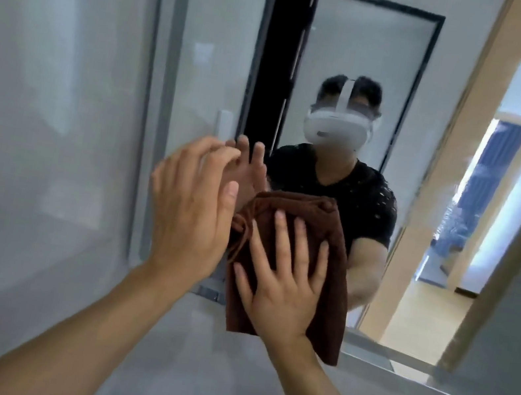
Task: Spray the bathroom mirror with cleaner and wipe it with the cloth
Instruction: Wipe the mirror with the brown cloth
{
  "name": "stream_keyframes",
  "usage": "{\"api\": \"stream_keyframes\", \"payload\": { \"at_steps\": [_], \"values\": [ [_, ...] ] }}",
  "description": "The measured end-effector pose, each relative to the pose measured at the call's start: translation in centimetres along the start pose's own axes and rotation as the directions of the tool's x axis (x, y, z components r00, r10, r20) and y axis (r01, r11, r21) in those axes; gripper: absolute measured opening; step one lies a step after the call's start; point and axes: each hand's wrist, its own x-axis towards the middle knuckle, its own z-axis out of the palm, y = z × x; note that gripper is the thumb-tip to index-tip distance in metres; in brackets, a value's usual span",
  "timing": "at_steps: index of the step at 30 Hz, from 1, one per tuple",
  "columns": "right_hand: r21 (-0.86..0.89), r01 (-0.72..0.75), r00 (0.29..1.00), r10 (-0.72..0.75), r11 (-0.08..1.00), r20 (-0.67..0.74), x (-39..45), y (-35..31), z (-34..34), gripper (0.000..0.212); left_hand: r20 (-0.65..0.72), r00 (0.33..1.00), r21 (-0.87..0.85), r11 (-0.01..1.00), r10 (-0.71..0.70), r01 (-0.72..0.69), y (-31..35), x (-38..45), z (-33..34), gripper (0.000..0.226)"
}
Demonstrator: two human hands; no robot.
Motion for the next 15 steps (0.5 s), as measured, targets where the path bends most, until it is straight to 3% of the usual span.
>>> {"api": "stream_keyframes", "payload": {
  "at_steps": [4,8,12,15],
  "values": [
    [0.069,-0.034,0.999,0.032,0.997,0.032,0.8,-2.7,0.2,0.061,-0.081,0.997,-0.017,1.0,0.013,-0.014,-1.1,-2.0,-1.3,0.026],
    [0.308,-0.143,0.988,0.119,0.94,0.095,1.4,-2.8,-0.9,0.058,0.021,0.999,-0.338,0.941,0.038,-0.028,0.7,-5.6,-0.3,0.027],
    [0.695,-0.266,0.964,0.172,0.668,0.203,1.8,-0.8,-3.4,0.066,0.166,0.983,-0.442,0.885,-0.082,0.149,2.0,-8.4,2.6,0.038],
    [0.804,-0.337,0.939,0.118,0.49,0.322,2.1,1.3,-5.6,0.082,0.174,0.977,-0.35,0.919,-0.126,0.181,3.0,-9.3,4.0,0.047]
  ]
}}
